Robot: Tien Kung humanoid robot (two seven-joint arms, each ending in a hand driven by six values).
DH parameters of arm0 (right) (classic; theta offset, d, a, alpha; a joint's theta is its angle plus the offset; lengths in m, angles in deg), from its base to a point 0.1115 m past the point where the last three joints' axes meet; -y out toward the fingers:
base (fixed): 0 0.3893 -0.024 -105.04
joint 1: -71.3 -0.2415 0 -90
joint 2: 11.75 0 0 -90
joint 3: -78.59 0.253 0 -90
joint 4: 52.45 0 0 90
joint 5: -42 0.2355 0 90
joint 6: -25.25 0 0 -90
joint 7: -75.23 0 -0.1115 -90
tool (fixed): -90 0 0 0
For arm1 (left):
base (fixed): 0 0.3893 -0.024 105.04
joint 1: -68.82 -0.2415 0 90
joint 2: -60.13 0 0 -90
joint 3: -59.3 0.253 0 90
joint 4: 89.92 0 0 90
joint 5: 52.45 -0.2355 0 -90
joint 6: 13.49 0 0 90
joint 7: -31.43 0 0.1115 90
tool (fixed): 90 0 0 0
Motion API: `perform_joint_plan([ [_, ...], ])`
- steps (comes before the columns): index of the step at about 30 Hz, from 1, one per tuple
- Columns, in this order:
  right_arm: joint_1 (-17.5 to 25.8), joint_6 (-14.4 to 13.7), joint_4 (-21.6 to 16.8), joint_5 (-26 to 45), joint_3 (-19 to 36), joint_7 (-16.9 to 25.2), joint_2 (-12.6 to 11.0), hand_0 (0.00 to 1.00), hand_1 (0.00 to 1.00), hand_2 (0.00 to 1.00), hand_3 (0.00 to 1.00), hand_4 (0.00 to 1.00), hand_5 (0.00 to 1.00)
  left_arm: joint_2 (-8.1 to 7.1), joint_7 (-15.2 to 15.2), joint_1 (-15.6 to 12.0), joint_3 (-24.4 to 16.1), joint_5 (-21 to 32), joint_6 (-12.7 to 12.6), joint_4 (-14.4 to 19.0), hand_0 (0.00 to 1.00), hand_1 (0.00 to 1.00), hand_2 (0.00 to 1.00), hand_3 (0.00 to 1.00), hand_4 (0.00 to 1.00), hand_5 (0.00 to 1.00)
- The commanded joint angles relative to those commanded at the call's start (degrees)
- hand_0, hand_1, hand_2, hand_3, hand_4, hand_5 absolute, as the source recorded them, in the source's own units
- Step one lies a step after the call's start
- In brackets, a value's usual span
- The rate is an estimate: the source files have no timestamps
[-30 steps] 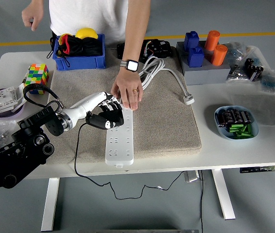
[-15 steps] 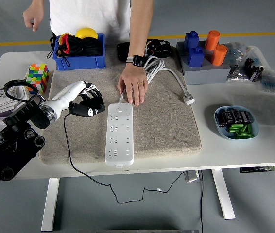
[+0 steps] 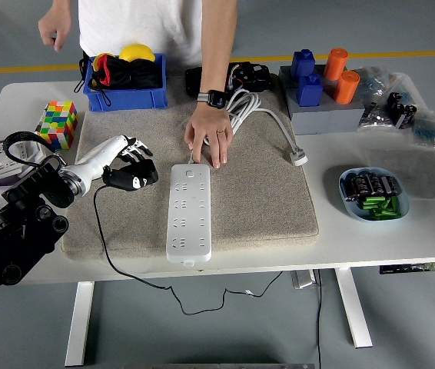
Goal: Pull the plug out,throw it away,press the button
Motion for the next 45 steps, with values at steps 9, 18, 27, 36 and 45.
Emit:
perform_joint_plan([
  [9,0.0,0.0,0.0,0.0,0.0,0.0,0.0,0.740,0.658,0.639,0.609,0.662,0.473,0.01,0.0,0.2,0.2,0.0,-0.2,0.1,0.837,0.875,0.854,0.856,0.807,0.002],
  [18,0.0,0.0,0.0,0.1,-0.2,0.0,-0.1,0.740,0.658,0.639,0.609,0.662,0.473,-0.16,-0.3,0.8,1.6,0.8,-0.6,4.2,0.804,0.806,0.784,0.834,0.807,0.002],
  [27,-0.2,0.0,0.0,0.4,-0.9,-0.1,-0.3,0.740,0.658,0.639,0.609,0.662,0.475,1.08,-0.4,4.3,8.3,5.2,-0.7,4.3,0.304,0.347,0.355,0.745,0.536,0.002],
  [36,-0.1,-0.1,0.0,0.5,-1.4,-0.2,-0.5,0.740,0.658,0.639,0.609,0.662,0.475,2.66,-0.1,7.2,12.4,8.1,-1.6,0.3,0.149,0.133,0.158,0.688,0.320,0.002],
  [45,-0.2,-0.3,0.0,0.8,-2.0,-0.1,-0.7,0.740,0.658,0.640,0.609,0.662,0.474,4.00,4.5,9.2,15.6,11.3,1.2,-2.4,0.043,0.026,0.046,0.659,0.239,0.002],
])
